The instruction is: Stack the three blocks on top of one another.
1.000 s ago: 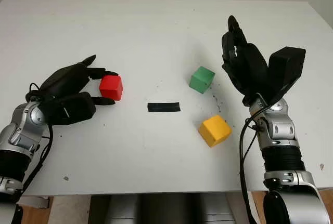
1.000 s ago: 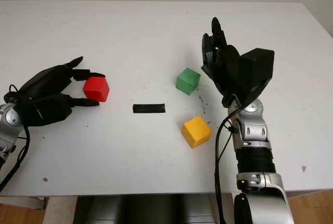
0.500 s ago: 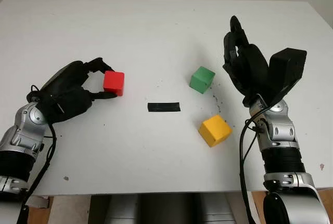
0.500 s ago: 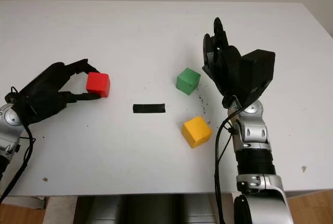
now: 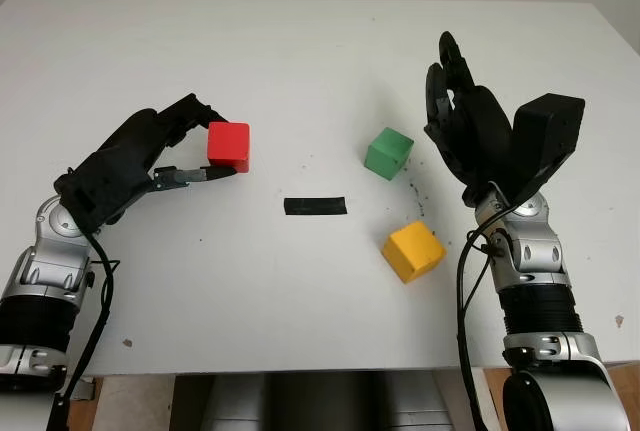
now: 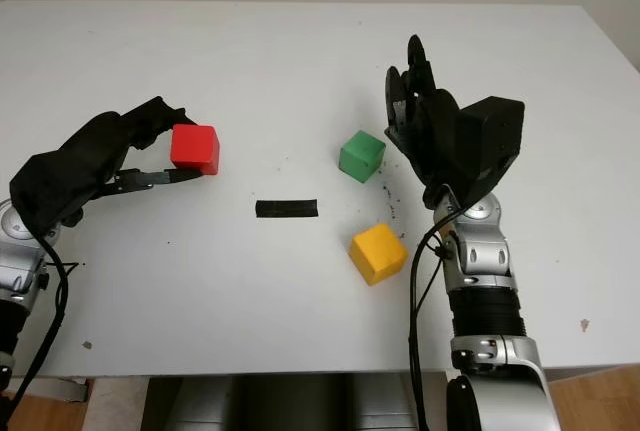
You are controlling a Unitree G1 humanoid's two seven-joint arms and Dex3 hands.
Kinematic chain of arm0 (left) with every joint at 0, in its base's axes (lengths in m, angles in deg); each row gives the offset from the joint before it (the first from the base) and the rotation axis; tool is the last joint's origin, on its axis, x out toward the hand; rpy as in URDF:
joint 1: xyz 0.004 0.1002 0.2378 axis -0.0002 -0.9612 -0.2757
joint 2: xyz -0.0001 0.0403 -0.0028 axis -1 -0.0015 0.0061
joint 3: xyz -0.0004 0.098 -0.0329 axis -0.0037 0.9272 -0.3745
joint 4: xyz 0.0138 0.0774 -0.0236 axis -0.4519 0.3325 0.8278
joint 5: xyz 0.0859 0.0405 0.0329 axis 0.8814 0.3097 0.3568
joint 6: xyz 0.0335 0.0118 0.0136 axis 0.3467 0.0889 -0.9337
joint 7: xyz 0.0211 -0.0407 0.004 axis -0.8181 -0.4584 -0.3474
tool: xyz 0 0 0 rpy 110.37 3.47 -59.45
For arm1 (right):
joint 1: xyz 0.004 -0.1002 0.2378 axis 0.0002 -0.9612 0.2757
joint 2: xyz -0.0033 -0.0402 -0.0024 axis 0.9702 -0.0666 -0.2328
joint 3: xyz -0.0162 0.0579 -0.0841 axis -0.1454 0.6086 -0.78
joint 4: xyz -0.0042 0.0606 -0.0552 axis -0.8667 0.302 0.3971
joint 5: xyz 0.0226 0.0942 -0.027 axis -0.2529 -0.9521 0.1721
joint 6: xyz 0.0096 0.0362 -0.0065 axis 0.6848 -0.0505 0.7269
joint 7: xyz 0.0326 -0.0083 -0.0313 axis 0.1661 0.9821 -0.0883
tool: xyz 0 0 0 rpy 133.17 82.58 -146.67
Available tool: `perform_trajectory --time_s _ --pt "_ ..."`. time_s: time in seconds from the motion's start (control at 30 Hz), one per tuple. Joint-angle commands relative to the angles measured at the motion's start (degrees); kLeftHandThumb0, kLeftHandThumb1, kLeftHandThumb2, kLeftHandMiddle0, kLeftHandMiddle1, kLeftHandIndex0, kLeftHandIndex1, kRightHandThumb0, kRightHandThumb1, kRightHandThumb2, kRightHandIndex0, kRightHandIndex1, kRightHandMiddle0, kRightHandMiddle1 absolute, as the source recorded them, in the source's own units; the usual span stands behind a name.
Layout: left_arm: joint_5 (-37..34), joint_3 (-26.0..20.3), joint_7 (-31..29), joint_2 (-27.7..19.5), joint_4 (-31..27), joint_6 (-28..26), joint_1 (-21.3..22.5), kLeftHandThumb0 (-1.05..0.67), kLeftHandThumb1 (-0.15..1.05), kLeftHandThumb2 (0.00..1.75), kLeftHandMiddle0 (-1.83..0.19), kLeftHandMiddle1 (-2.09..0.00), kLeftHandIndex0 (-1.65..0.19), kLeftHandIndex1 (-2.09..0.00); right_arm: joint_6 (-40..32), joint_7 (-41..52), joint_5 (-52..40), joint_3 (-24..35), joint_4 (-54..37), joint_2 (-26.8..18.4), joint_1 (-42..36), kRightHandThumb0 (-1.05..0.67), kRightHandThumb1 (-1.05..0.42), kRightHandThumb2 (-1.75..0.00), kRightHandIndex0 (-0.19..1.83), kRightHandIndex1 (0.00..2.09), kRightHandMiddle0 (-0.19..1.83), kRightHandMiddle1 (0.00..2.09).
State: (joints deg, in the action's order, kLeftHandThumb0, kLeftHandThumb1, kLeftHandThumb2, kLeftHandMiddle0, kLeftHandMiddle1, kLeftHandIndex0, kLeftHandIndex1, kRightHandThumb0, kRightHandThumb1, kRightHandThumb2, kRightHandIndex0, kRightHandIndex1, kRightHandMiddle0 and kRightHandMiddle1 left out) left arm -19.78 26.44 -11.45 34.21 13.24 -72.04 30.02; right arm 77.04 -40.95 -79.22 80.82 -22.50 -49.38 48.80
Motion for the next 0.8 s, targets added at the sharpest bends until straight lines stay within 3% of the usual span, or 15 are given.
perform_trajectory --time_s 0.0,0.27,0.77 --pt "-1.17 0.40 -0.83 1.86 -3.02 -1.84 -1.28 -0.46 1.03 0.05 -0.12 -0.05 -0.27 -1.65 0.80 -0.21 -0.10 0.17 -0.51 -0.01 -0.46 -0.72 -1.05 -0.64 -0.19 0.00 -0.19 0.00" --pt "-0.04 3.16 -1.05 6.69 -7.99 -5.46 -3.30 -0.48 1.02 0.05 -0.10 -0.05 -0.32 -1.63 0.87 0.26 -0.25 0.20 -0.59 -0.09 -0.67 -0.71 -1.05 -0.66 -0.19 0.00 -0.19 0.00" --pt "5.72 8.65 3.50 13.65 -7.71 -4.14 -4.89 -0.48 1.02 0.06 -0.05 -0.04 -0.27 -1.66 0.55 0.24 -0.14 0.17 -1.13 -0.21 -0.87 -0.70 -1.05 -0.66 -0.19 0.00 -0.19 0.00"
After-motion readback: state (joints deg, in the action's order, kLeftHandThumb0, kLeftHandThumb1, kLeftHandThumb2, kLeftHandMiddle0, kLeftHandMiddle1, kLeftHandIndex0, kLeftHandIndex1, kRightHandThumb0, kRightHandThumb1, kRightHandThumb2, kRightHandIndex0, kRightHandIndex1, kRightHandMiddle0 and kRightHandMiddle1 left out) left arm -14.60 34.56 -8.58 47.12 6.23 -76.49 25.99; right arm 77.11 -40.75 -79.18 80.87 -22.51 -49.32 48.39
